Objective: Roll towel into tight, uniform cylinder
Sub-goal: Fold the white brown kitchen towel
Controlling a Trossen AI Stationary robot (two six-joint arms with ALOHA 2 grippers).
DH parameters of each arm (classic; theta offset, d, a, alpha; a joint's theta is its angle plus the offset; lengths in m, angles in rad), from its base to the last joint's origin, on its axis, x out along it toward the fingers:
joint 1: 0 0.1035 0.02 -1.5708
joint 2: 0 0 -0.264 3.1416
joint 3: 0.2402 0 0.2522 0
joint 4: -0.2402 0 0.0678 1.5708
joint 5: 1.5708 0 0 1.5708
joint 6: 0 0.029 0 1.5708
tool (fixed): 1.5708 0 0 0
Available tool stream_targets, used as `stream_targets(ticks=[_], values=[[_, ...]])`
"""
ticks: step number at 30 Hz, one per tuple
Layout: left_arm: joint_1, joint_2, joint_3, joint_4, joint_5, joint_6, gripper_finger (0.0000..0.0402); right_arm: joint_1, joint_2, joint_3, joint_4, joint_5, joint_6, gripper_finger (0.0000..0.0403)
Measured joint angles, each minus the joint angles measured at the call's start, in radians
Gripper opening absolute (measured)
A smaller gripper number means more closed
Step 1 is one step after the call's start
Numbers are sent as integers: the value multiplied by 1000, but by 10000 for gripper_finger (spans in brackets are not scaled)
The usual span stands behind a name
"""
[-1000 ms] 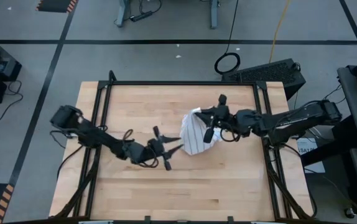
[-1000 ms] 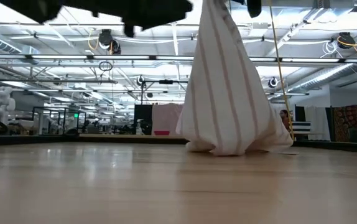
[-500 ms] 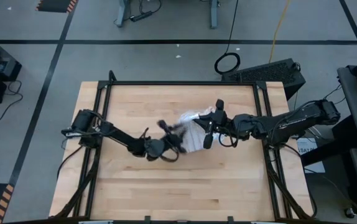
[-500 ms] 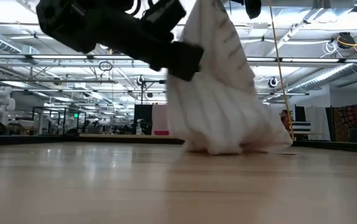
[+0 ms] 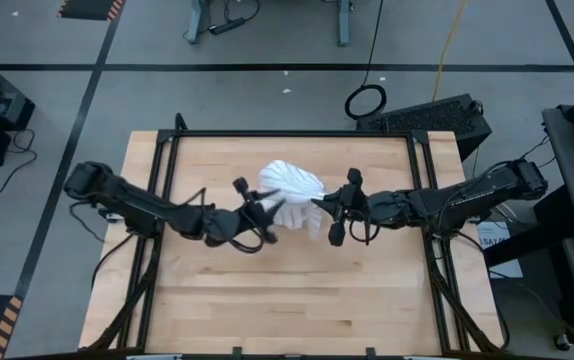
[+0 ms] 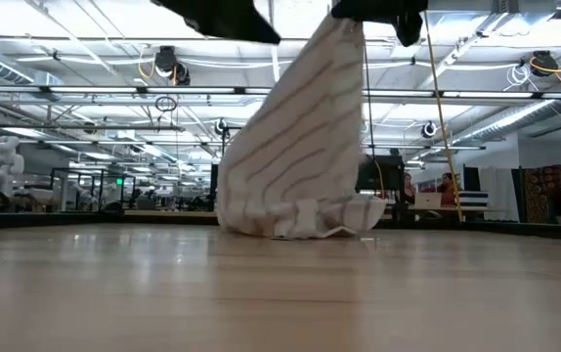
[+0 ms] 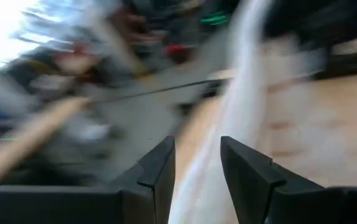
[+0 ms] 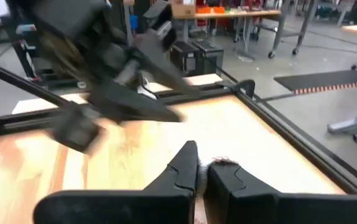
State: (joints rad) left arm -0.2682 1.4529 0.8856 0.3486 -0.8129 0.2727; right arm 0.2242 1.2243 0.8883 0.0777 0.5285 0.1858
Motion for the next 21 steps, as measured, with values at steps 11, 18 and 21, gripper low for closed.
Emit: stream_targets(ticks=[11, 18, 21], values=[[-35, 116, -9, 11, 376, -317, 135, -35, 0, 0, 87, 76, -12, 4], [-25, 334, -9, 344, 259, -139, 135, -35, 1, 0, 142, 74, -21, 4], [-27, 418, -8, 498, 207, -9, 139, -35, 1, 0, 139, 74, -22, 4]])
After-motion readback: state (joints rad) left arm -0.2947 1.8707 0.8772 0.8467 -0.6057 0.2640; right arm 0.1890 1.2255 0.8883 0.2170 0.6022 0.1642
